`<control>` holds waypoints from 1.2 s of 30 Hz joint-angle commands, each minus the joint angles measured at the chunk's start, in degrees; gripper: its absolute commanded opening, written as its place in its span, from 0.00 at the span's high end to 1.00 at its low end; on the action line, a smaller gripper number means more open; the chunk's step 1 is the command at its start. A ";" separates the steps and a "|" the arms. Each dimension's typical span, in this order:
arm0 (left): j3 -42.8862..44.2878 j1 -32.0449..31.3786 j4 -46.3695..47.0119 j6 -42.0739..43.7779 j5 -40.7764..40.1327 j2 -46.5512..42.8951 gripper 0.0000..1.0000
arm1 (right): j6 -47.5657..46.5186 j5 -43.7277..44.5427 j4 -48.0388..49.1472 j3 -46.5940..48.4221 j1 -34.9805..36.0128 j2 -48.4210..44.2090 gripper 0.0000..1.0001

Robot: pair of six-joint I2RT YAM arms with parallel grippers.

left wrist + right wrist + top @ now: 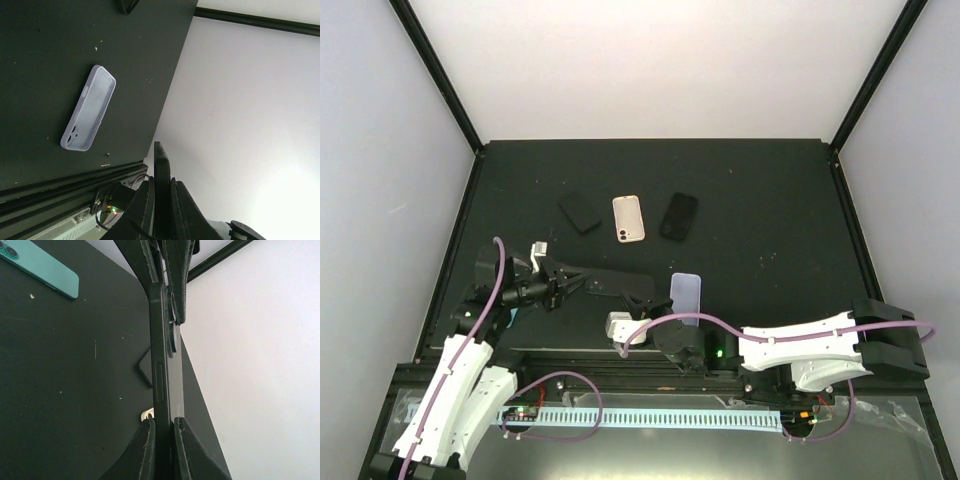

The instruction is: Put the phone into the phone case

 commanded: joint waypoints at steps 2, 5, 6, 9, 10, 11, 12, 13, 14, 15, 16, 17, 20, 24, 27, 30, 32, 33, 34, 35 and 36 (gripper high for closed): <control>0.37 -0.22 -0.94 -2.82 1.54 -2.95 0.98 | 6.85 3.16 0.96 1.81 0.04 -0.05 0.99; 0.18 -0.17 -1.90 -2.72 0.93 -2.98 0.85 | 10.43 4.21 -2.94 4.07 -0.02 1.21 0.99; 0.16 -0.17 -1.69 -2.34 0.77 -2.96 0.80 | 11.66 4.54 -3.62 4.46 0.04 1.41 0.99; 0.18 -0.18 -2.36 -0.72 -1.68 -3.49 0.54 | 17.52 7.25 -7.27 6.37 -0.03 1.89 0.99; 0.14 -0.20 -2.78 -0.29 -2.73 -3.93 0.43 | 19.79 7.59 -9.05 6.96 -0.09 1.79 0.99; 0.10 -0.18 -3.19 0.27 -3.59 -4.36 0.30 | 22.39 7.69 -10.77 7.25 -0.07 1.56 0.99; 0.21 -0.18 -4.01 0.90 -4.56 -4.69 0.21 | 24.81 7.68 -11.95 7.22 -0.06 1.18 0.99; 0.40 -0.17 -4.92 1.89 -5.43 -4.93 0.12 | 27.08 7.55 -13.36 7.16 -0.09 0.91 0.99; 0.78 -0.17 -6.16 3.76 -6.52 -5.05 0.04 | 29.27 7.60 -15.01 7.15 -0.12 0.61 0.99; 1.18 -0.17 -7.12 5.36 -7.90 -5.07 0.01 | 31.71 7.66 -16.85 7.34 -0.24 0.46 0.99; 1.45 -0.17 -8.12 7.15 -9.34 -4.87 0.01 | 34.82 7.80 -19.74 7.91 -0.48 0.35 0.99; 1.58 -0.17 -8.43 9.03 -10.61 -4.58 0.01 | 39.70 7.87 -23.23 8.97 -0.83 0.27 0.99; 1.03 -0.21 -8.24 13.86 -12.30 -2.49 0.01 | 49.46 6.63 -34.13 11.74 -2.08 -0.62 0.99; 0.64 -0.48 -5.93 21.39 -11.57 0.81 0.02 | 57.66 1.96 -41.13 12.54 -5.67 -3.27 0.99; 0.75 -0.99 -5.22 28.76 -14.84 2.70 0.06 | 62.77 -1.72 -46.91 13.31 -11.09 -5.47 0.99; 0.28 -2.60 -4.24 32.28 -15.97 5.20 0.14 | 67.68 -8.18 -51.03 12.41 -17.77 -8.22 0.99; 0.55 -4.09 -3.44 34.68 -14.99 7.69 0.18 | 70.77 -12.00 -53.95 11.42 -22.05 -9.97 0.99; 0.73 -4.92 -2.99 35.94 -14.01 9.09 0.20 | 71.91 -12.87 -55.22 10.96 -23.49 -10.83 0.99; 0.79 -5.92 -1.92 37.10 -13.35 10.30 0.22 | 73.45 -13.04 -56.55 10.47 -24.68 -11.51 0.99; 0.79 -7.17 -0.77 37.57 -13.11 11.35 0.23 | 74.31 -12.72 -57.46 9.68 -25.75 -12.20 0.99; 0.67 -8.60 0.27 37.68 -13.33 12.24 0.23 | 74.82 -12.68 -58.01 8.75 -26.93 -12.88 0.99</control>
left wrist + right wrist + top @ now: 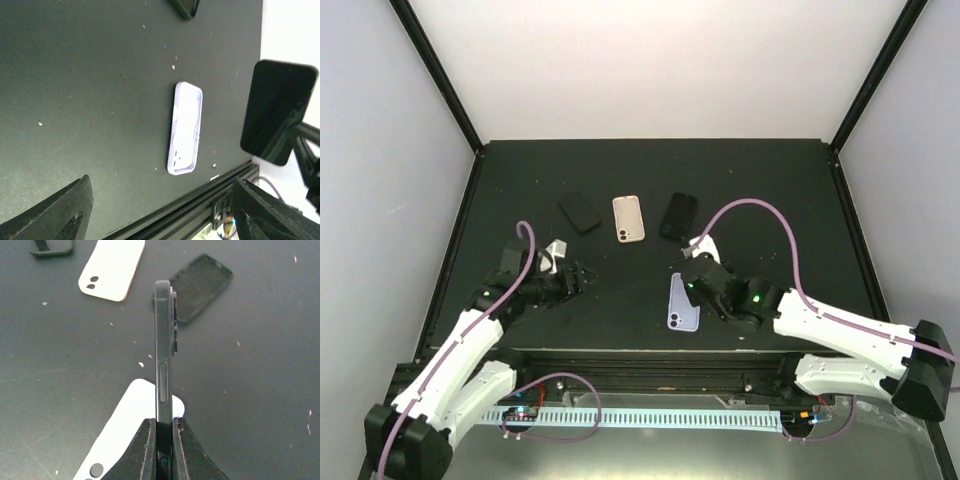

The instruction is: Put the phone into the phone case

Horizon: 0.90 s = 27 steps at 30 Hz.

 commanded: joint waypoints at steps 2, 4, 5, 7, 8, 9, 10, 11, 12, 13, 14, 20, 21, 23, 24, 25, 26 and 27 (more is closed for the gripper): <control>1.08 -7.01 6.81 5.71 -0.75 5.27 0.23 | 7.69 -3.76 -5.04 -4.27 -5.70 -4.12 0.99; 0.91 -9.88 9.06 4.79 -1.32 7.36 0.23 | 7.95 -4.76 -5.00 -5.82 -8.22 -4.70 0.99; 0.95 -10.87 9.79 4.46 -1.30 8.39 0.23 | 8.26 -5.57 -5.34 -6.38 -9.38 -5.00 0.99; 1.36 -12.18 10.52 4.43 -1.27 10.21 0.23 | 9.46 -6.88 -6.53 -6.99 -10.09 -5.29 0.99; 1.42 -12.53 10.68 4.50 -1.36 10.79 0.24 | 10.22 -7.61 -7.26 -7.14 -10.13 -5.50 0.99; 1.36 -12.72 10.88 4.57 -1.31 11.25 0.24 | 10.89 -9.28 -8.14 -7.05 -10.22 -5.78 0.99; 1.23 -12.91 11.28 4.69 -0.90 11.75 0.24 | 11.68 -10.24 -9.37 -6.51 -10.17 -5.90 0.99; 1.17 -13.13 11.74 4.87 -0.52 12.23 0.25 | 13.38 -10.74 -11.31 -5.77 -10.25 -5.77 0.99; 1.24 -13.47 11.77 5.11 -0.40 12.82 0.25 | 14.76 -11.46 -12.83 -5.16 -10.17 -5.61 0.99; 1.25 -13.92 11.57 5.28 -0.59 13.38 0.25 | 15.68 -12.61 -14.10 -4.70 -10.20 -5.37 0.99; 1.14 -14.18 11.39 5.34 -0.72 13.77 0.25 | 16.41 -13.84 -15.20 -4.32 -10.27 -5.09 0.99; -0.25 -14.35 11.21 5.14 -0.86 13.41 0.24 | 17.56 -20.01 -20.48 -2.31 -10.20 -3.32 0.99; -0.01 -14.29 10.32 5.58 -1.28 13.41 0.23 | 17.69 -20.74 -21.01 -2.25 -10.18 -3.19 0.99; 0.98 -14.33 8.10 6.63 -2.61 13.73 0.22 | 17.97 -21.94 -21.53 -2.75 -10.19 -3.29 0.99; 1.37 -14.30 7.20 6.95 -3.40 13.76 0.21 | 17.98 -22.33 -21.64 -2.94 -10.17 -3.34 0.99; 1.61 -14.32 6.56 6.98 -3.90 13.79 0.21 | 18.10 -22.58 -21.70 -3.20 -10.14 -3.34 0.99; 1.68 -14.22 6.30 6.99 -4.17 13.84 0.20 | 18.02 -22.99 -21.75 -3.43 -10.12 -3.36 0.99; 1.72 -14.26 6.16 6.89 -4.23 13.88 0.20 | 18.07 -23.51 -21.66 -3.72 -10.12 -3.35 0.99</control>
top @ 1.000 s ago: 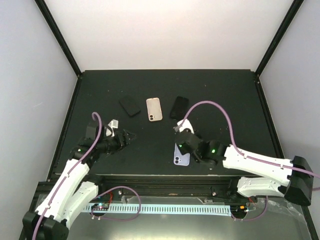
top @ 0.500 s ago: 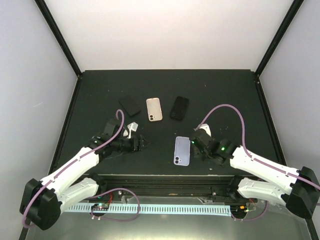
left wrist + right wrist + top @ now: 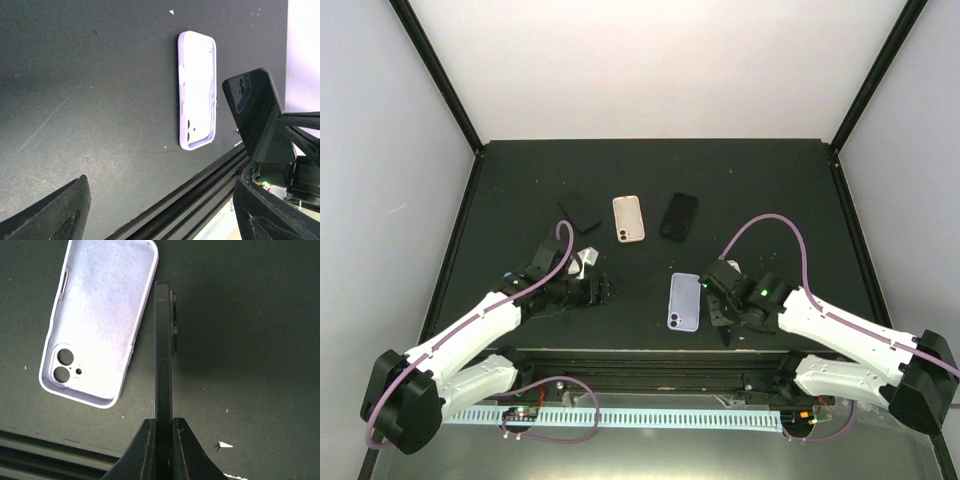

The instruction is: Put the phone into the phone case

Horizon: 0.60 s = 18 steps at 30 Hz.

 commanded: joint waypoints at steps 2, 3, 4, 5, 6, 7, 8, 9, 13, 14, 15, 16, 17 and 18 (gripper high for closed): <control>1.65 -0.24 -2.20 1.03 -2.42 0.04 0.20 | 0.80 -4.72 0.30 -0.43 -0.11 -0.41 0.99; 1.51 -0.19 -2.10 0.56 -2.57 0.13 0.19 | -0.08 -6.42 1.85 -1.06 -0.09 -0.38 0.99; 1.30 -0.24 -1.85 0.28 -2.57 0.22 0.19 | -0.60 -8.78 3.17 -1.70 -0.10 -0.28 0.99; 1.03 -0.24 -1.30 -0.13 -2.57 0.24 0.20 | -0.55 -10.93 4.47 -2.39 -0.02 -0.45 0.99; 0.52 -0.25 -0.67 -0.77 -2.58 0.18 0.19 | -0.30 -12.69 5.77 -3.05 0.16 -0.59 0.99; 0.03 -0.25 -0.07 -1.34 -2.71 0.03 0.19 | 0.10 -14.27 7.24 -3.90 0.36 -0.95 0.99; -0.30 -0.20 0.11 -1.83 -3.11 -0.20 0.18 | 0.67 -15.26 8.46 -4.69 0.63 -1.35 0.99; -0.45 -0.22 -0.21 -2.22 -3.80 -0.51 0.17 | 1.07 -16.19 9.71 -5.29 0.81 -1.40 0.99; -0.74 -0.23 -1.56 -2.85 -5.82 -1.93 0.15 | 2.58 -17.35 13.39 -6.17 1.60 -0.28 0.99; -0.75 -0.23 -1.87 -2.96 -6.08 -2.21 0.15 | 3.19 -18.23 15.06 -6.49 1.74 -0.11 0.99; -0.82 -0.23 -2.14 -3.08 -6.36 -2.48 0.15 | 3.96 -19.26 17.02 -6.83 2.00 0.03 0.99; -0.88 -0.21 -2.54 -3.23 -6.44 -2.67 0.15 | 4.92 -20.21 18.83 -7.19 2.34 0.15 0.99; -0.98 -0.20 -2.59 -3.38 -6.40 -2.73 0.16 | 6.11 -21.00 20.59 -7.52 2.66 0.30 0.99; -1.19 -0.24 -2.38 -3.28 -6.38 -2.82 0.17 | 6.76 -21.40 21.92 -7.70 3.09 0.47 0.99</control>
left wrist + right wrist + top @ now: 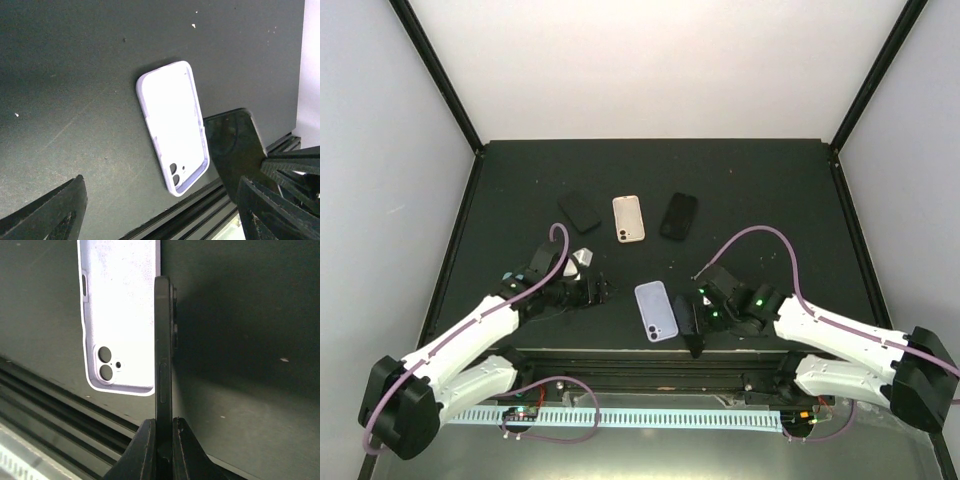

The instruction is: Put the phone into the phone case

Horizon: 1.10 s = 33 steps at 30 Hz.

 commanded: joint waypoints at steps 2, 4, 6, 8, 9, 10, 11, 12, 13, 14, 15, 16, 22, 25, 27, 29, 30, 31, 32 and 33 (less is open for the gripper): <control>-1.32 -0.24 0.69 0.24 -1.12 -1.21 0.20 | 5.48 -5.40 9.79 -2.02 1.92 0.63 0.99; -2.08 -0.24 1.51 1.14 -1.11 -0.37 0.24 | 6.13 -5.67 12.96 -3.17 1.92 0.15 0.99; -1.80 -0.33 1.22 2.18 -0.74 1.64 0.30 | 6.10 -4.76 14.78 -3.62 1.94 -0.40 0.99; -1.19 -0.63 0.56 2.65 0.47 3.66 0.35 | 5.25 -1.75 14.00 -3.12 1.89 -0.82 0.99; -1.01 -0.93 0.42 2.61 1.11 4.37 0.37 | 4.61 0.28 12.55 -2.57 1.94 -1.02 0.99; -0.97 -1.45 0.38 2.29 1.38 4.91 0.39 | 4.11 3.34 10.81 -1.86 1.94 -1.27 0.99; -1.08 -2.34 0.63 1.53 1.08 5.02 0.40 | 3.54 5.57 9.09 -1.27 1.90 -1.73 0.99; -1.39 -3.28 1.38 0.70 0.59 5.02 0.41 | 2.92 7.89 6.96 -0.82 1.94 -2.49 0.99; -1.86 -4.20 2.67 -0.09 0.37 5.13 0.41 | 2.28 9.96 5.54 -0.36 1.94 -3.22 0.99; -2.19 -4.75 4.01 -0.82 0.27 5.39 0.42 | 1.49 11.56 4.35 0.12 1.93 -4.02 0.99; -2.54 -4.89 4.91 -1.40 -0.10 5.94 0.44 | 1.09 13.11 3.17 0.48 1.83 -4.91 0.99; -2.88 -5.03 5.79 -2.03 -0.62 6.64 0.46 | 0.86 14.23 2.31 0.84 1.88 -5.97 0.99; -3.51 -5.24 11.52 -3.92 -0.74 12.50 0.51 | 1.09 18.09 -0.58 1.63 1.86 -12.14 0.99; -3.20 -5.22 14.58 -3.66 -1.73 15.45 0.53 | 1.32 18.83 -1.37 1.38 1.86 -14.83 0.99; -2.91 -5.23 17.86 -3.54 -1.31 17.78 0.56 | 1.57 19.29 -1.76 1.17 1.86 -16.49 0.99; -1.29 -5.32 19.30 -3.24 -0.86 22.31 0.58 | 1.80 19.99 -2.59 1.28 1.86 -18.18 0.99; -0.11 -5.34 19.49 -3.11 -0.59 24.28 0.59 | 1.75 20.09 -2.89 1.24 1.86 -19.08 0.99; 1.21 -5.45 19.52 -3.04 -0.30 26.34 0.60 | 1.77 19.96 -2.97 1.10 1.86 -20.01 0.99; 2.43 -5.53 19.82 -3.09 0.20 28.13 0.60 | 1.69 19.69 -2.98 0.95 1.86 -20.88 0.99; 3.81 -5.78 20.45 -3.06 0.92 29.98 0.61 | 1.58 19.37 -2.91 0.79 1.86 -21.69 0.99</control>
